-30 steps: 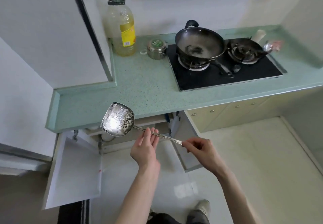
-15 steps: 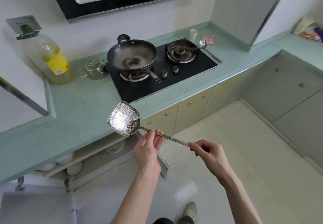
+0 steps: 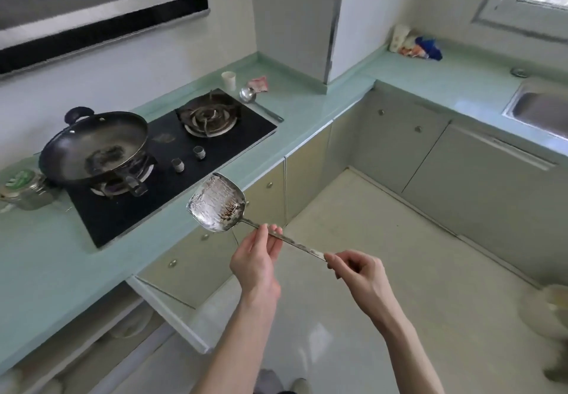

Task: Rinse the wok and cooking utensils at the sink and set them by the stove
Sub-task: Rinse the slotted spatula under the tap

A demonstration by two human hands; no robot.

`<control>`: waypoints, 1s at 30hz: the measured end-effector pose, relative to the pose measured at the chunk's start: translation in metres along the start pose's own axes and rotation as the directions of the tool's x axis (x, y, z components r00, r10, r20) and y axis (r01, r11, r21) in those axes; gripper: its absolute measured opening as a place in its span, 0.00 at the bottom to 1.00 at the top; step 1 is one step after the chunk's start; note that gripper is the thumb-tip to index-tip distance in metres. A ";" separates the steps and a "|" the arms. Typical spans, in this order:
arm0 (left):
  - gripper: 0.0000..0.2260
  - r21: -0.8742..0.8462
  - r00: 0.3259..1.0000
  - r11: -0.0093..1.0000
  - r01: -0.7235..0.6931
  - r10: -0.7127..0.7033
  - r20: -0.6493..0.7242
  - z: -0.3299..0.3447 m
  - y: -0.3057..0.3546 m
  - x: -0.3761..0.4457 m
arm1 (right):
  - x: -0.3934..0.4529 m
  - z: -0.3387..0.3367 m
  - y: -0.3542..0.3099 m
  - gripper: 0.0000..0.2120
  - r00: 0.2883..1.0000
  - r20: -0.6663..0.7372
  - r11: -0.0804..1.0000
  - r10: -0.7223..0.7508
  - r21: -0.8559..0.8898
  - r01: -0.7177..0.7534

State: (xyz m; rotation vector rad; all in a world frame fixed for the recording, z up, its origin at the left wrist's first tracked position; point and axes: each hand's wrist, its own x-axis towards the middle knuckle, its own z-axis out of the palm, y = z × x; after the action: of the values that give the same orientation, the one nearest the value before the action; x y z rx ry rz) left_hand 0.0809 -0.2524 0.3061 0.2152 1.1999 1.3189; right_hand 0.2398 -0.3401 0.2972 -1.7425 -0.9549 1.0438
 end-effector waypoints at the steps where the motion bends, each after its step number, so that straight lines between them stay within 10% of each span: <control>1: 0.05 0.017 1.000 1.000 0.014 -0.015 0.026 0.013 -0.007 0.001 | 0.003 -0.010 0.002 0.15 1.000 -0.026 1.000 0.009 0.017 -0.009; 30: 0.04 0.396 0.818 0.896 0.202 -0.377 0.435 0.445 -0.232 0.054 | 0.214 -0.308 0.026 0.17 0.774 -0.589 0.961 0.230 0.263 -0.085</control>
State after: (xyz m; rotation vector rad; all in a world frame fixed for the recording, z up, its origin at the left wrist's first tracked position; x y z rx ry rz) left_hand 0.5515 -0.0684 0.3046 0.5620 0.9458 0.7105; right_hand 0.6037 -0.2443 0.3026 -1.8162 -0.2627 0.5713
